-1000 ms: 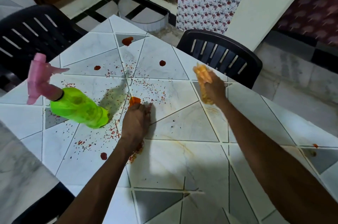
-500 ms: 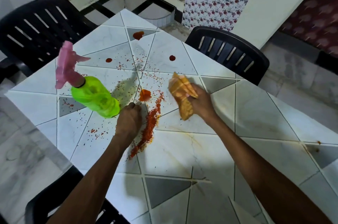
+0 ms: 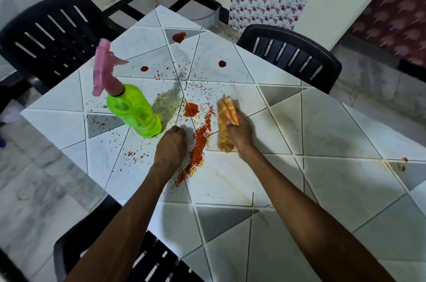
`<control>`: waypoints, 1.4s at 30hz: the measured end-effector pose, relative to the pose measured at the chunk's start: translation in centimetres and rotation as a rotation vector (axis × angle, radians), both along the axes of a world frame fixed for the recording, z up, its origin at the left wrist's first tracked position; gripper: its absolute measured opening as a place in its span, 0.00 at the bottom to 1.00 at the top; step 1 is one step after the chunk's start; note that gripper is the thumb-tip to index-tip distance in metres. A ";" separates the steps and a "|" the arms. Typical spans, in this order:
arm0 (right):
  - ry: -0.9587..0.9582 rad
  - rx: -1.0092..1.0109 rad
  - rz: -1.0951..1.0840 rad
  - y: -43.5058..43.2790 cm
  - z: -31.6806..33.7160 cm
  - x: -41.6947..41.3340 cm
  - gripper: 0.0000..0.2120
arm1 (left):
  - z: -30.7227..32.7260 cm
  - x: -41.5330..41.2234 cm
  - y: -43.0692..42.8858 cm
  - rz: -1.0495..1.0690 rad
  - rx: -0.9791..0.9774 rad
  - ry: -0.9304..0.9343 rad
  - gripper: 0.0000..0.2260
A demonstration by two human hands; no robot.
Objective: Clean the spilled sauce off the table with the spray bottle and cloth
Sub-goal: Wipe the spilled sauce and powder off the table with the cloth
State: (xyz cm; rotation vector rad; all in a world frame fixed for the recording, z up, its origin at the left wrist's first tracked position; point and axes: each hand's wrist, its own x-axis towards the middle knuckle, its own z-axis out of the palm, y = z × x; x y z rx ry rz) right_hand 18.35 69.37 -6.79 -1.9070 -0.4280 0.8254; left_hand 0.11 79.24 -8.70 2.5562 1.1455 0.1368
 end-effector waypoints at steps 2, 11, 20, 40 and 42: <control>0.113 0.014 0.050 1.3 0.1 -1.1 0.20 | 0.1 -0.4 -0.2 -0.006 -0.021 0.004 0.09; 0.093 0.099 -0.086 -7.9 2.5 -1.7 0.15 | 1.4 -4.2 -2.2 -0.062 -0.078 -0.001 0.14; 0.045 -0.134 -0.226 -13.7 0.3 -9.4 0.20 | 1.6 -8.8 -1.4 -0.125 -0.089 0.027 0.24; -0.056 -0.233 -0.450 -17.3 3.8 -22.8 0.15 | -0.4 -15.2 2.5 -0.470 -0.058 0.199 0.47; -0.020 -0.261 -0.487 -17.4 2.5 -24.0 0.16 | -0.4 -15.2 2.6 -0.477 -0.056 0.196 0.48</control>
